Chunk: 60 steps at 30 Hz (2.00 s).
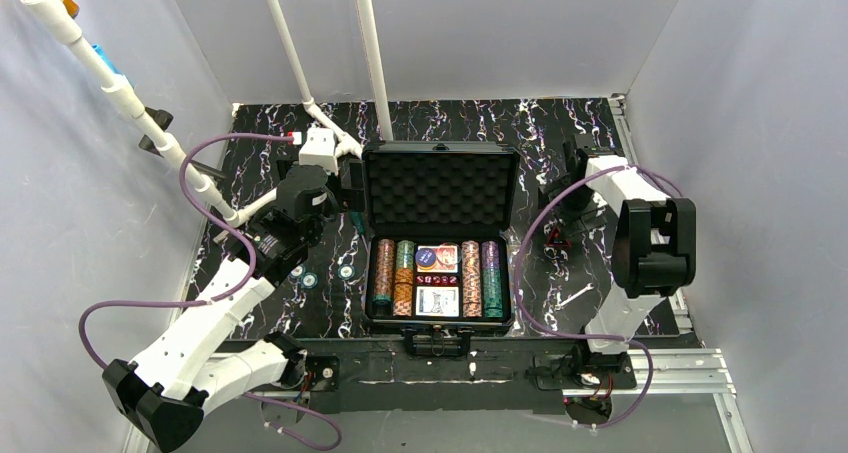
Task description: Pack up texas hold em set
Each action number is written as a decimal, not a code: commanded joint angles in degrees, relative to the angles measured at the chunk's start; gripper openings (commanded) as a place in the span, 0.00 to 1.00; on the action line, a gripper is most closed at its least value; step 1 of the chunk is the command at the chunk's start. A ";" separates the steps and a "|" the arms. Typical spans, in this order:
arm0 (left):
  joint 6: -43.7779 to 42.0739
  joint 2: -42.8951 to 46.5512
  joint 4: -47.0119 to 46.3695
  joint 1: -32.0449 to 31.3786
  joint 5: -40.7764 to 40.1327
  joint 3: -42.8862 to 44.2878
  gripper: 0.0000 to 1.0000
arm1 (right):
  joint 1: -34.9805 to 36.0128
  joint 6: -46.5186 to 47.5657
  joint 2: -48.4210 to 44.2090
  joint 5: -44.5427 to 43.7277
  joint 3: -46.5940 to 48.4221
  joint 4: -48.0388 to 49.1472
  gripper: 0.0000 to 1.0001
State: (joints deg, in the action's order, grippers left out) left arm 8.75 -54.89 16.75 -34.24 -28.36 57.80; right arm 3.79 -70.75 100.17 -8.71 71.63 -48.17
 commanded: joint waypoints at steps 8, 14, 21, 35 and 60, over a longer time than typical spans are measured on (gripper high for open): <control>0.37 1.69 0.32 0.33 0.77 0.64 0.98 | -3.26 -11.12 -0.06 -0.65 -6.19 -2.33 0.95; 0.70 1.57 0.47 0.32 1.53 0.72 0.98 | -5.50 -11.63 0.84 -0.80 -7.07 0.56 0.96; 0.64 1.54 0.50 0.33 1.44 0.70 0.98 | -6.33 -11.56 2.17 -0.93 -6.24 1.22 0.97; 0.66 1.82 0.48 0.35 1.55 0.76 0.98 | -6.39 -15.95 4.33 0.98 -4.97 -0.20 0.80; 0.67 1.91 0.53 0.33 1.62 0.76 0.98 | -6.33 17.35 -7.01 0.35 -15.31 11.91 0.01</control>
State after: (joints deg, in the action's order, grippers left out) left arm 9.21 -54.15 16.93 -34.22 -26.41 57.80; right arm -2.26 -67.43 96.83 -7.21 59.02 -40.67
